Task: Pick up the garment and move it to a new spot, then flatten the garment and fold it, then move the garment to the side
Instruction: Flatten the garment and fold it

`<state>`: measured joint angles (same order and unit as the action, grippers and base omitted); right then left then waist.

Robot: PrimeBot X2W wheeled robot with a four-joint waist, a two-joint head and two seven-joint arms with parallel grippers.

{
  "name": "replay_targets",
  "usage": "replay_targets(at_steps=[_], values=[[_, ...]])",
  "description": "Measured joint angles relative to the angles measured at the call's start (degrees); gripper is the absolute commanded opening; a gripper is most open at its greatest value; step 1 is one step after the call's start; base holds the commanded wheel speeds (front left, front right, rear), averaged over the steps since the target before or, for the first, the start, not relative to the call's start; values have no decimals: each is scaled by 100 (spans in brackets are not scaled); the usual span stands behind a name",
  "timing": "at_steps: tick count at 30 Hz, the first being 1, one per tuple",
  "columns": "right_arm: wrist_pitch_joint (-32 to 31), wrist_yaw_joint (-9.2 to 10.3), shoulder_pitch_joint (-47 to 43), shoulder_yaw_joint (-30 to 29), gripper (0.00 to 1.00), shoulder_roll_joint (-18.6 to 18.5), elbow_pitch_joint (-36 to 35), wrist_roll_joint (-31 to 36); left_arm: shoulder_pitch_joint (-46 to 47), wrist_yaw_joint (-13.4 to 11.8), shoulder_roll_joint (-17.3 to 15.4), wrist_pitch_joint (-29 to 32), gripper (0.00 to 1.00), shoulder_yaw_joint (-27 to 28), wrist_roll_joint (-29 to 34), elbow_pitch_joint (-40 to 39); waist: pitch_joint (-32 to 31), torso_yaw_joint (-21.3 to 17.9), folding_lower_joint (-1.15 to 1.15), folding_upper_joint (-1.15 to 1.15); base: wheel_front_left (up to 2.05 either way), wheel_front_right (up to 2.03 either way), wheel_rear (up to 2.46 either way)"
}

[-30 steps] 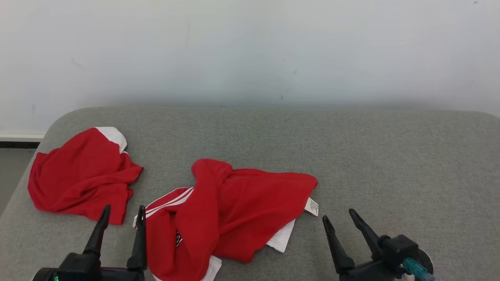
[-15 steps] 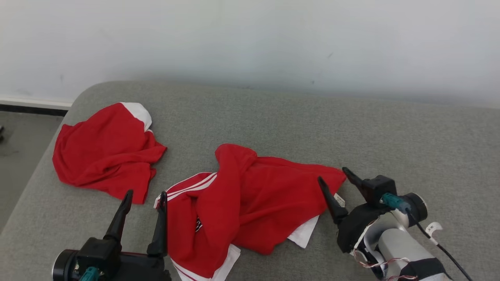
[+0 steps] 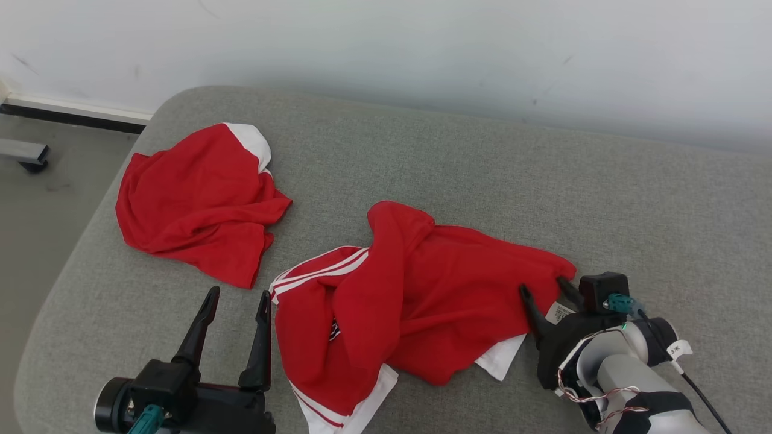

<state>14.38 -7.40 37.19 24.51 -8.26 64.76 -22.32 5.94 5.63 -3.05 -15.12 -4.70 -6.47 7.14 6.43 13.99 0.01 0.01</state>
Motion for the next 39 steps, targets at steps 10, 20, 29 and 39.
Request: replay_targets(at_steps=[10, 20, 29, 39], values=[[10, -8, 66, 159, 0, 19, 100, -455, 34, -11, 9, 0, 100, -30, -64, 20, 62, -3, -1, 0, 0, 0, 0], [60, -8, -293, -690, 0, -942, -973, -357, -82, -83, 13, 0, 100, 13, -125, 31, -116, -182, -1, 0, 0, 0, 0], [59, -7, -769, -1443, 100, -1220, -1244, -16, -176, -109, 13, 0, 100, -37, -230, 38, -231, -301, -1, 0, 0, 0, 0], [70, -7, -786, -1270, 100, -722, -1837, 434, -170, -104, 14, 0, 100, -42, -221, -3, -268, -259, -1, -1, 0, 0, 0]])
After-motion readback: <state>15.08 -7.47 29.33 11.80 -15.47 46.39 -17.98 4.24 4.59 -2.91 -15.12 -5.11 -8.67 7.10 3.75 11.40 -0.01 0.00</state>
